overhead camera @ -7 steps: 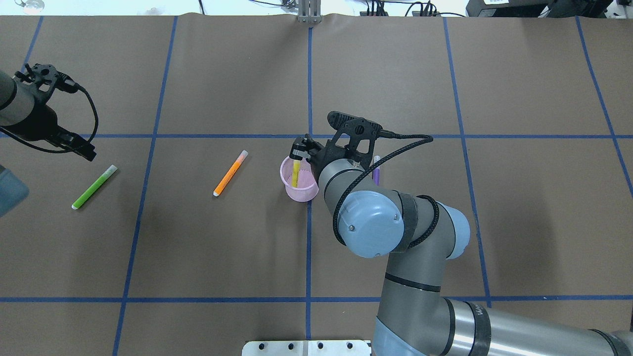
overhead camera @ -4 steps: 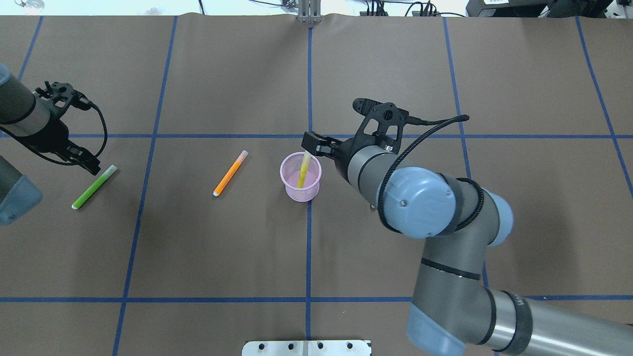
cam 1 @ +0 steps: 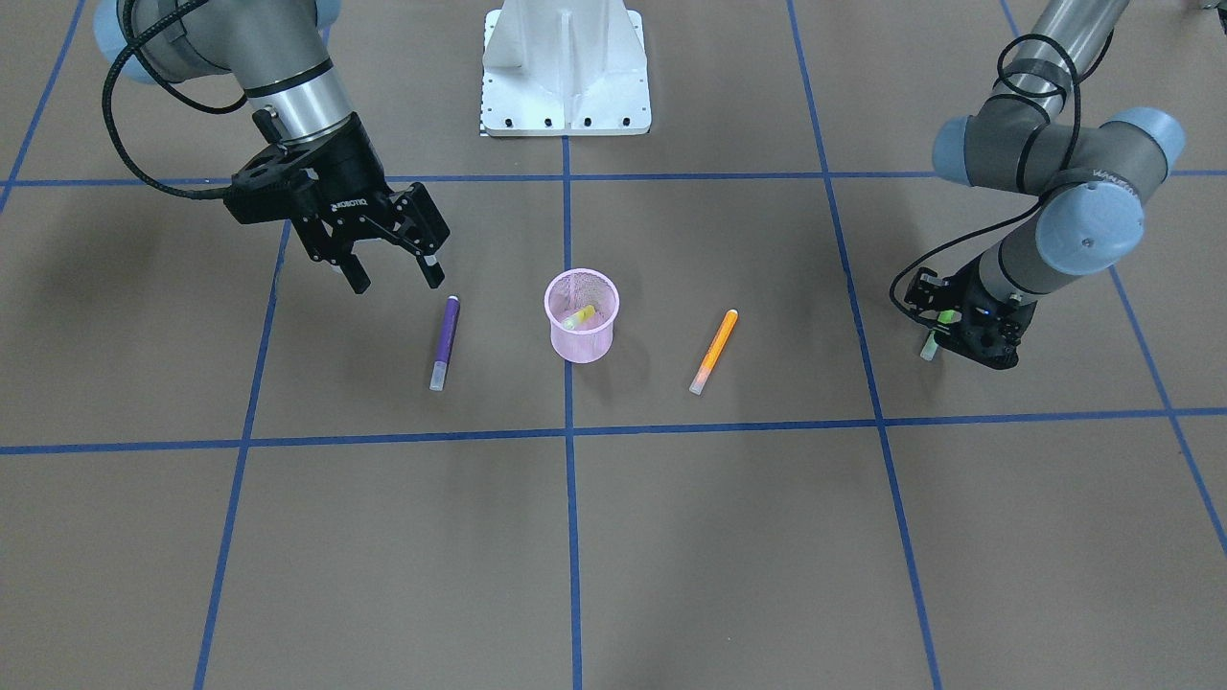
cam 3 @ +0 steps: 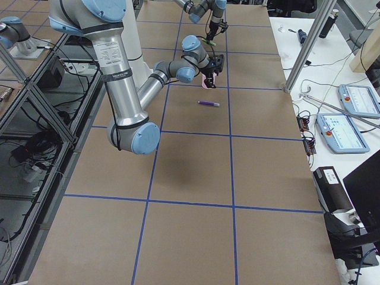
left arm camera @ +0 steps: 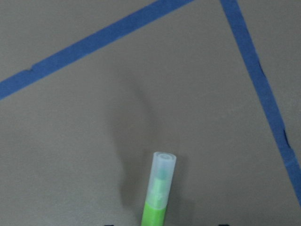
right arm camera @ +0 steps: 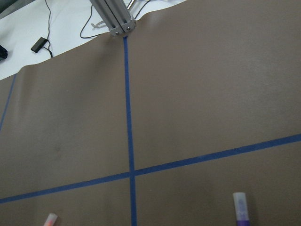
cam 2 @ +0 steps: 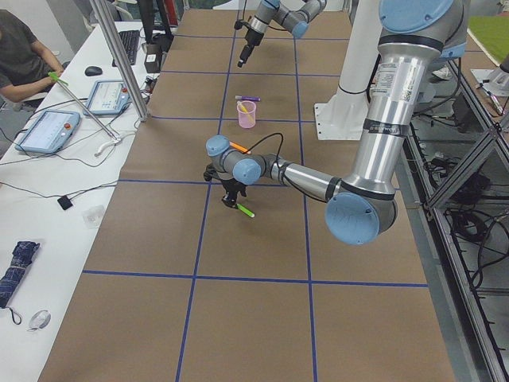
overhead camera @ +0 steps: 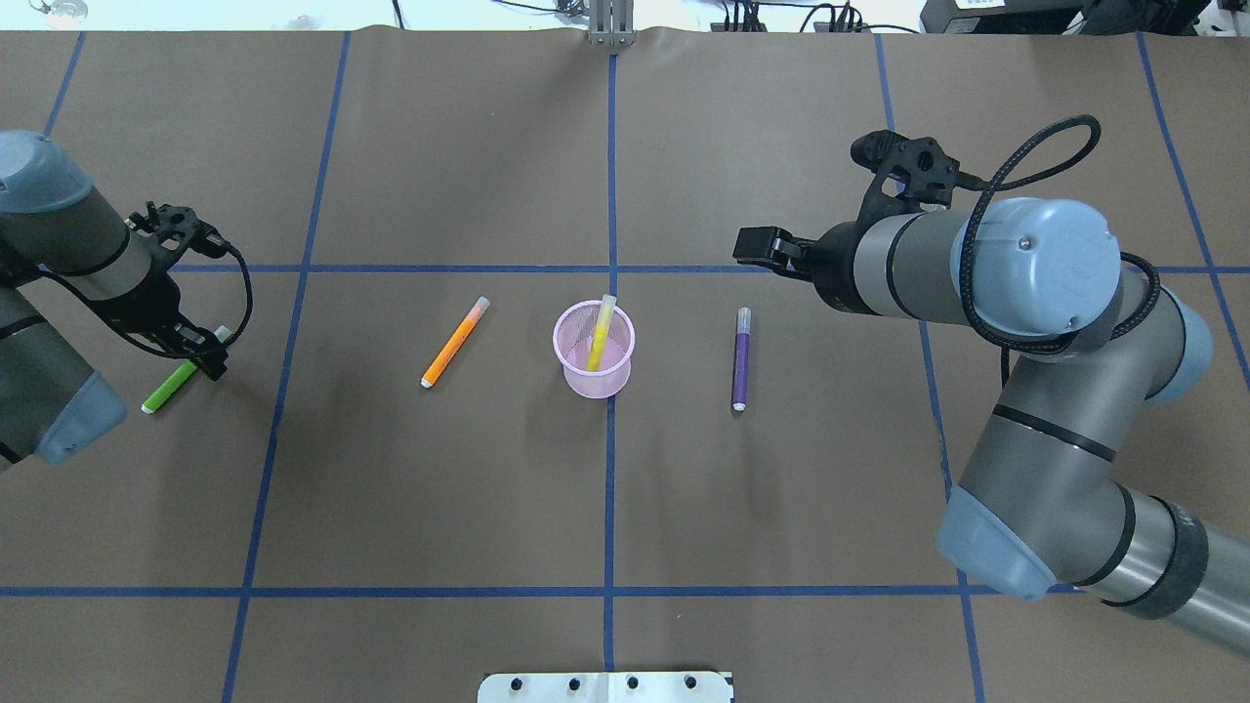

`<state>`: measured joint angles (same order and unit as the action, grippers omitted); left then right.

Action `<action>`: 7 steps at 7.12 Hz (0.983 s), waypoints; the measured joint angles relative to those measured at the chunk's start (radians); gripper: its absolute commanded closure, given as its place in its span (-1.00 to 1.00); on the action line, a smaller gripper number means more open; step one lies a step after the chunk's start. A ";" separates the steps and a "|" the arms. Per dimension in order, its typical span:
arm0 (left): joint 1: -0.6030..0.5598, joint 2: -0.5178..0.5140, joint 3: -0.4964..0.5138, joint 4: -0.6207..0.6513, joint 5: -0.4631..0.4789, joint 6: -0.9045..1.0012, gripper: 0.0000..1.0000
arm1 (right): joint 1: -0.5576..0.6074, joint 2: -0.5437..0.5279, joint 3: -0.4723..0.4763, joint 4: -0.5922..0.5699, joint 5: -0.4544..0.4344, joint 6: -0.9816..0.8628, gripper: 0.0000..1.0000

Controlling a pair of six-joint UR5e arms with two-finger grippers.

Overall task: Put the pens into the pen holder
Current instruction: 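Grasp the green marker with the left gripper while the right gripper withdraws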

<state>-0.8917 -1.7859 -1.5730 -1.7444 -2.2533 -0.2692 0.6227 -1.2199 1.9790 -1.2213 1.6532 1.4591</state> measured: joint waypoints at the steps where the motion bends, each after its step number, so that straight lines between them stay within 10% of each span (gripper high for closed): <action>1: 0.003 -0.007 0.005 0.000 0.000 0.005 -0.35 | 0.004 -0.006 0.000 -0.001 0.004 0.000 -1.00; 3: 0.002 -0.016 0.031 0.001 0.005 0.085 -0.22 | 0.006 -0.010 -0.002 -0.001 -0.001 0.000 -1.00; 5: 0.000 -0.031 0.057 0.002 0.010 0.131 1.00 | 0.005 -0.012 -0.004 -0.001 -0.017 0.000 -1.00; 7: -0.005 -0.039 0.049 0.002 0.003 0.133 1.00 | 0.004 -0.012 -0.005 -0.001 -0.026 0.001 -1.00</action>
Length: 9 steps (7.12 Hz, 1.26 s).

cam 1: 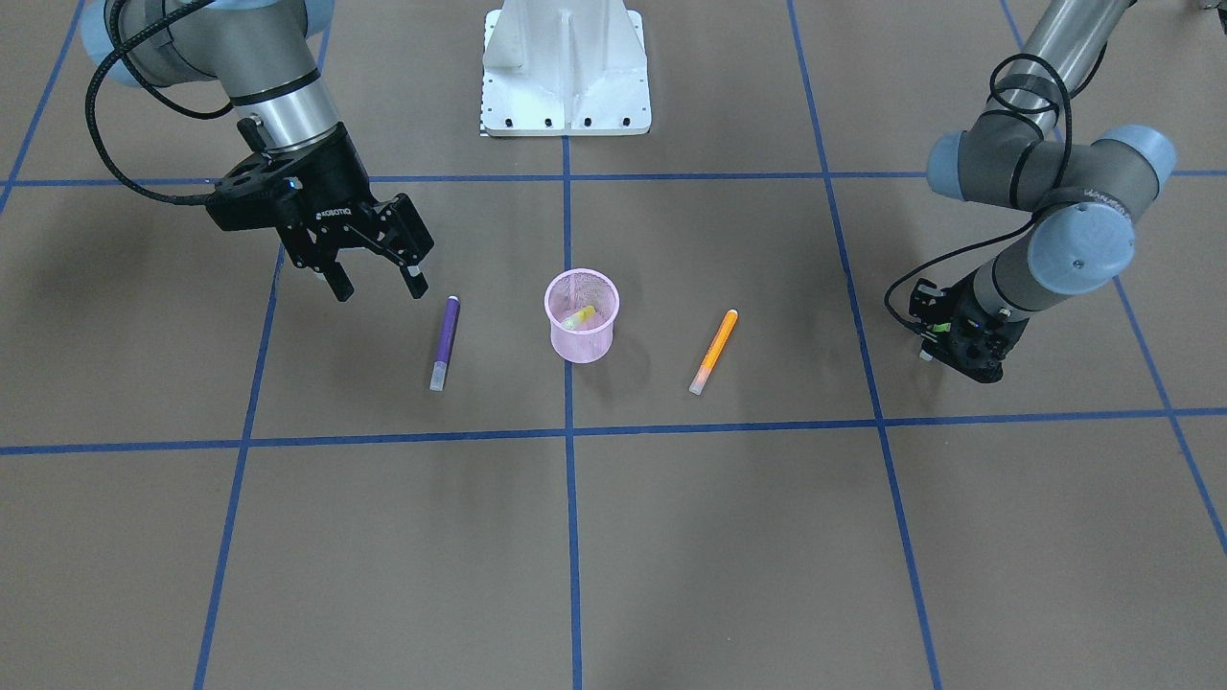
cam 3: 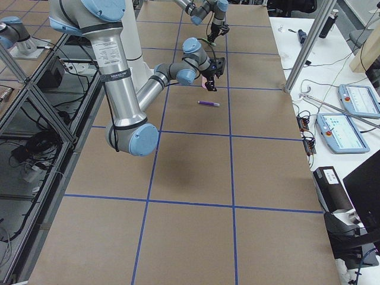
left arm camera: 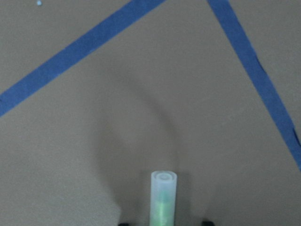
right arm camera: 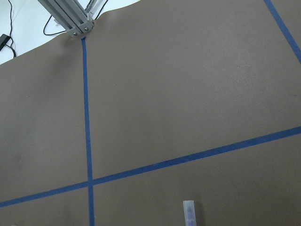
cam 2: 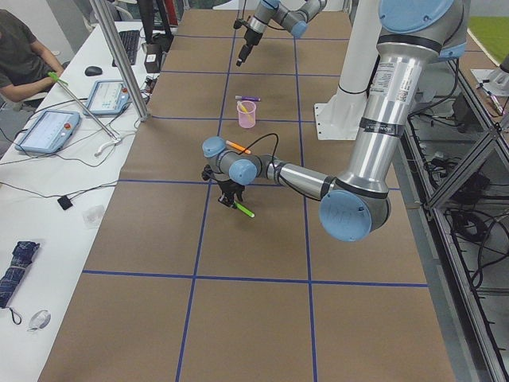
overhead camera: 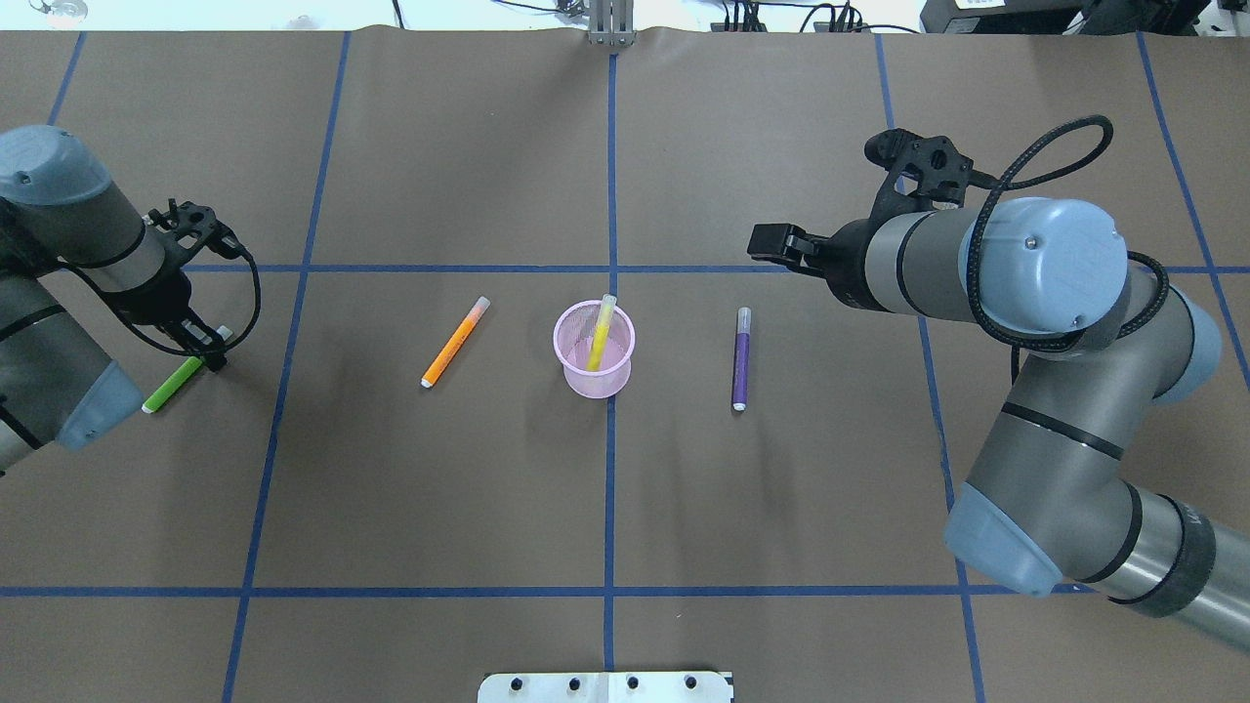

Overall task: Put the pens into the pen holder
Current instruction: 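Grasp the green marker with the left gripper while the right gripper withdraws, then lift the green marker with the left gripper and carry it over the cup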

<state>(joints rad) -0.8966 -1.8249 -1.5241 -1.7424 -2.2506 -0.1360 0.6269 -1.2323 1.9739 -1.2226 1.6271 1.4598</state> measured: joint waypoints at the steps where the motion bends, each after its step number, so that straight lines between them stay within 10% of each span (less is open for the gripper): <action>1: -0.005 -0.003 -0.005 0.000 -0.001 0.000 1.00 | -0.001 -0.001 -0.001 0.000 -0.014 0.000 -1.00; 6: -0.002 -0.133 -0.180 0.070 0.016 -0.140 1.00 | 0.015 -0.034 -0.003 0.003 0.000 -0.028 -0.99; 9: 0.103 -0.351 -0.275 0.073 0.131 -0.411 1.00 | 0.143 -0.124 -0.012 0.002 0.225 -0.162 -0.99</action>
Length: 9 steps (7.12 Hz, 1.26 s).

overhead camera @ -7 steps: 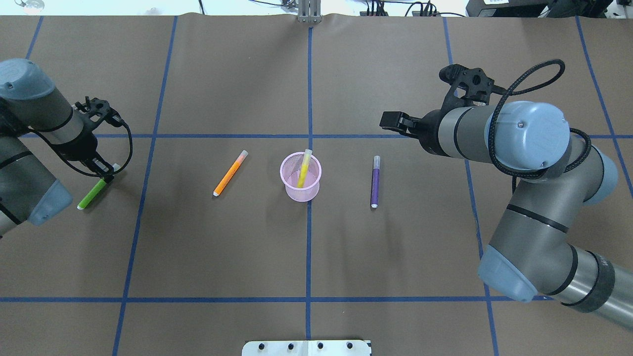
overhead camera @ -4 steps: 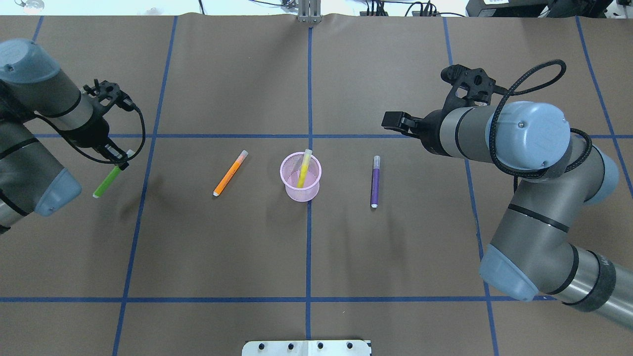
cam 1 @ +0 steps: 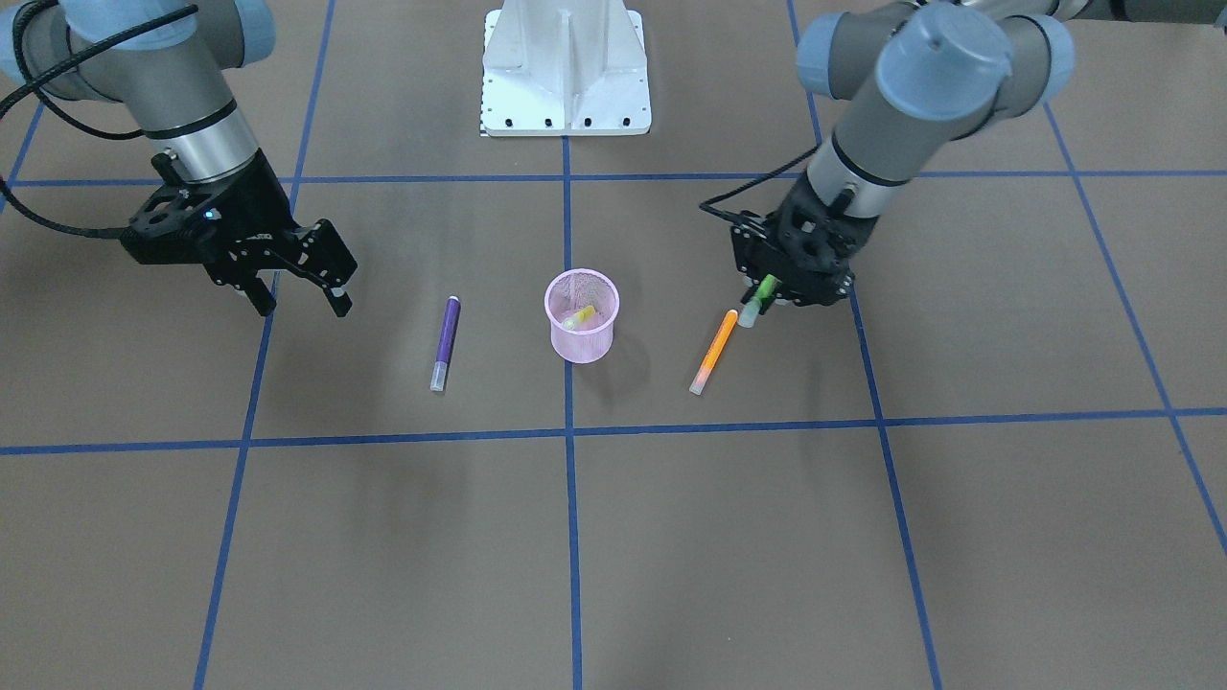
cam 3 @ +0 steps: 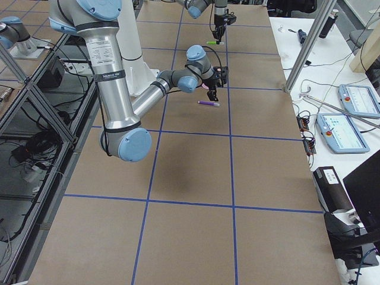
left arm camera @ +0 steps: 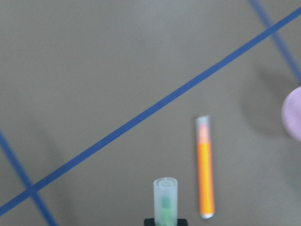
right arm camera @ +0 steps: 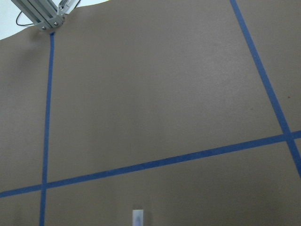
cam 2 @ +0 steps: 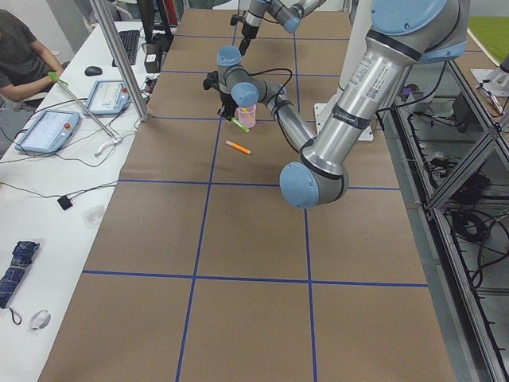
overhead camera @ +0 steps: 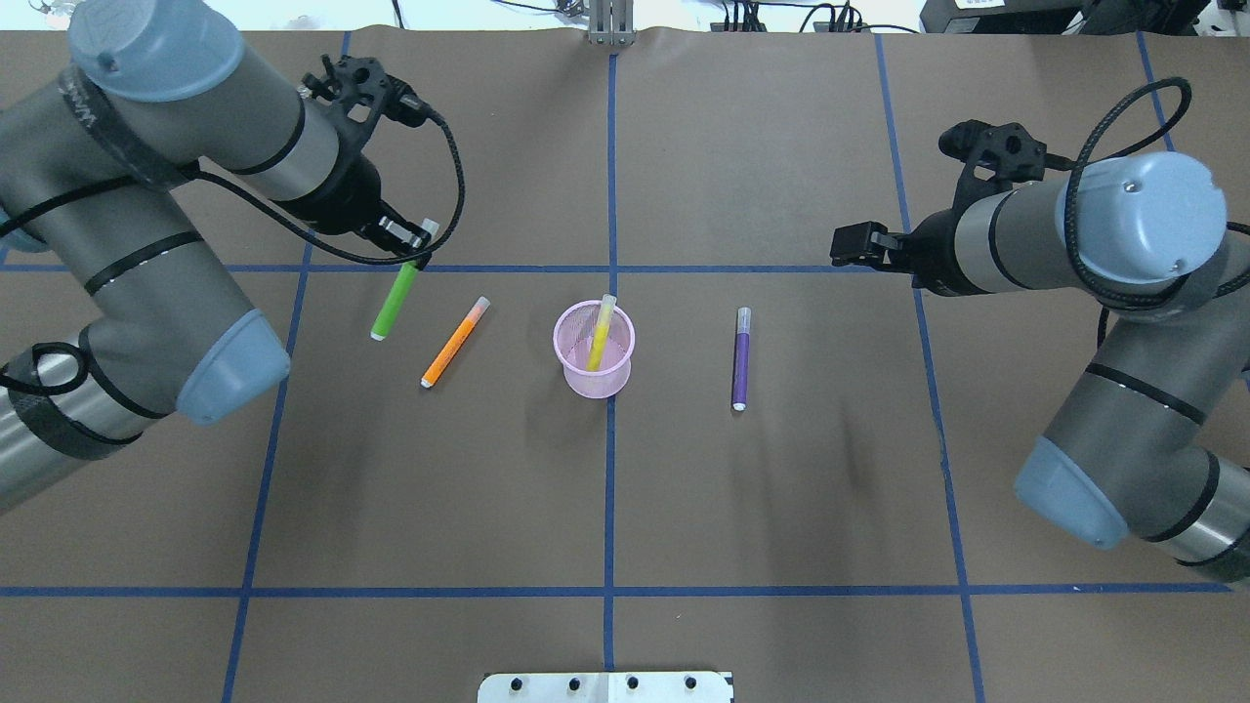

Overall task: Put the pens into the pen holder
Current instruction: 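Lift the green marker with the left gripper and carry it over the cup, then drop the green marker into the pink cup and open the left gripper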

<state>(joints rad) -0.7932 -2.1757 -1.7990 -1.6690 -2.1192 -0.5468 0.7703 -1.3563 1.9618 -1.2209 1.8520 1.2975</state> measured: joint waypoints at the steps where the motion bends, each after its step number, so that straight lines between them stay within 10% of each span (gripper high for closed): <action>1: 0.053 -0.067 0.003 0.000 0.083 -0.060 1.00 | 0.050 -0.036 -0.004 0.000 0.071 -0.069 -1.00; 4: 0.196 -0.137 0.075 -0.145 0.363 -0.147 1.00 | 0.118 -0.064 -0.055 0.000 0.176 -0.160 -1.00; 5: 0.215 -0.146 0.115 -0.208 0.396 -0.165 0.64 | 0.123 -0.063 -0.062 0.000 0.194 -0.164 -1.00; 7: 0.227 -0.152 0.149 -0.246 0.412 -0.174 -0.81 | 0.130 -0.061 -0.069 0.000 0.207 -0.166 -1.00; 9: 0.243 -0.149 0.165 -0.254 0.414 -0.176 -0.97 | 0.130 -0.051 -0.083 -0.001 0.236 -0.161 -1.00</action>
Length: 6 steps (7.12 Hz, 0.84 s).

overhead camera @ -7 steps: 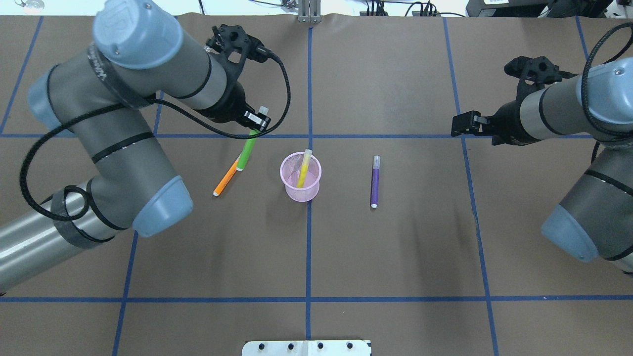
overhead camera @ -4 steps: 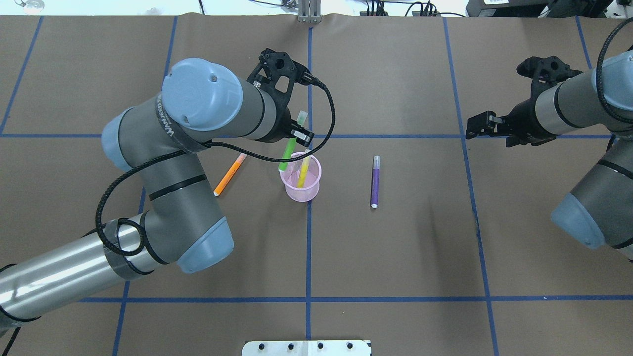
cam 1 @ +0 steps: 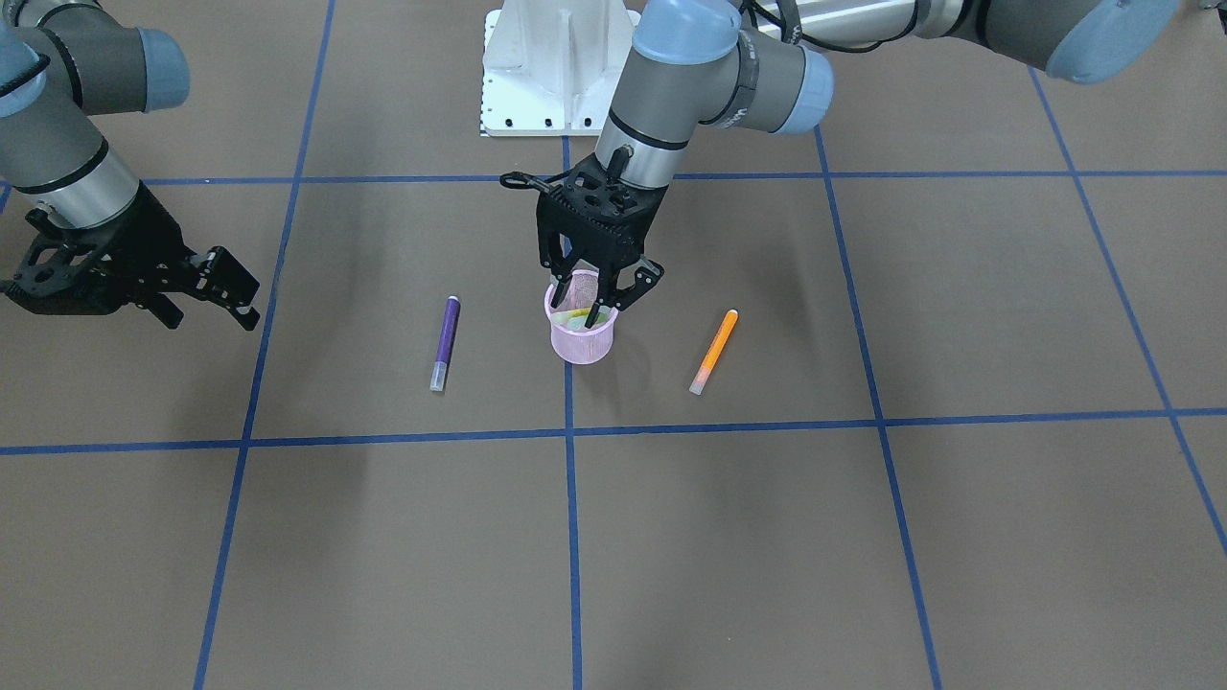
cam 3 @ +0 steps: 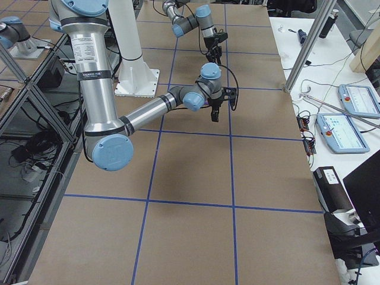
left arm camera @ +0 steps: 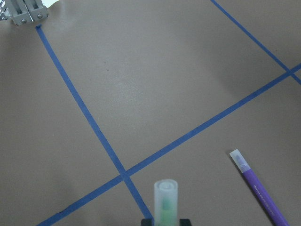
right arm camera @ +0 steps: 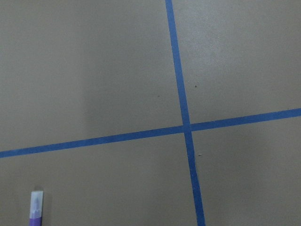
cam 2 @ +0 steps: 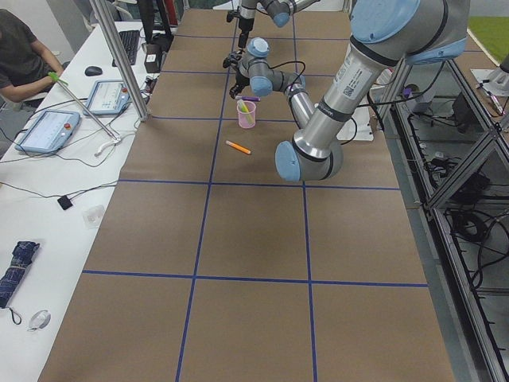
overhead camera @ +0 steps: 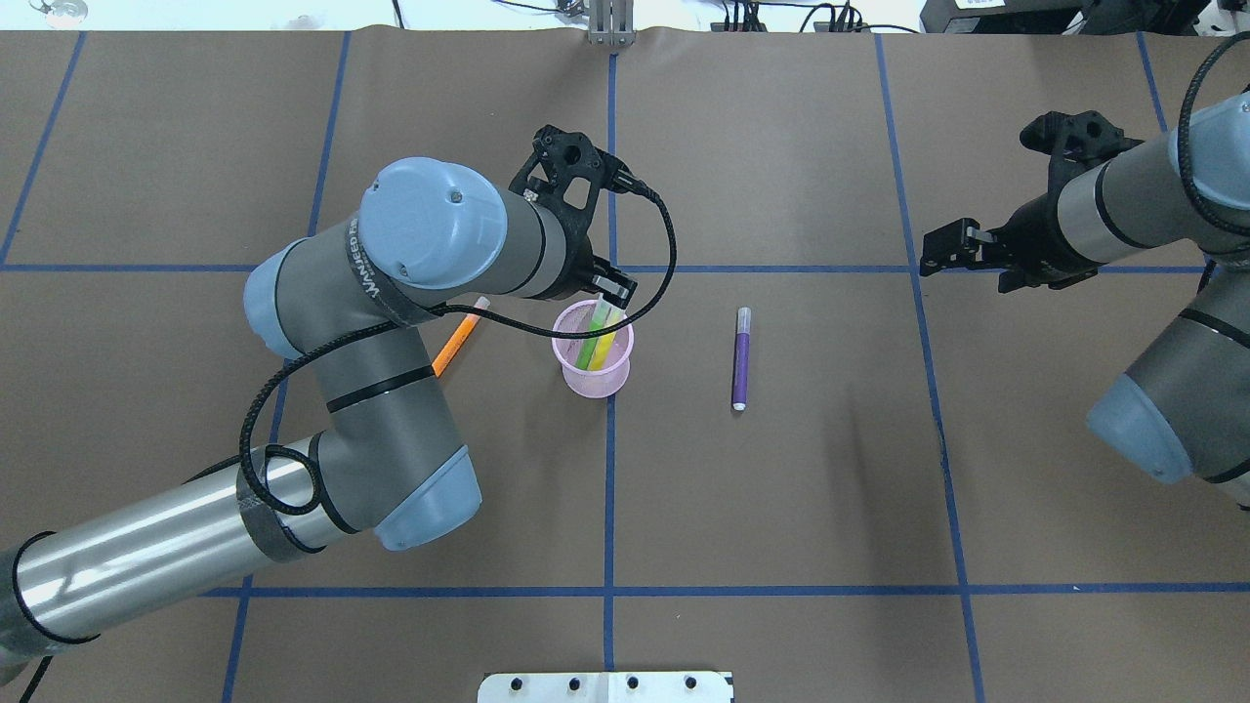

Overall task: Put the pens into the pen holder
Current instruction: 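Drop the green marker into the pink cup and open the left gripper, then lower the right gripper onto the purple marker and grasp it while the left gripper withdraws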

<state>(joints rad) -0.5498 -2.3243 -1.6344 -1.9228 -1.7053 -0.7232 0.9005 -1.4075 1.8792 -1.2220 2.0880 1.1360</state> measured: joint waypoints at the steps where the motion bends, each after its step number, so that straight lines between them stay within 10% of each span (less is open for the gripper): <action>1: 0.002 -0.001 0.000 -0.002 -0.001 -0.003 -0.97 | -0.001 0.022 -0.020 0.000 0.035 0.004 -1.00; 6: -0.172 0.154 -0.121 0.082 -0.205 -0.029 -0.97 | -0.125 0.283 -0.244 -0.003 0.083 0.168 -0.71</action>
<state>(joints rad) -0.7216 -2.1705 -1.7554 -1.8408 -1.9106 -0.7520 0.7757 -1.1241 1.6348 -1.2255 2.1706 1.3045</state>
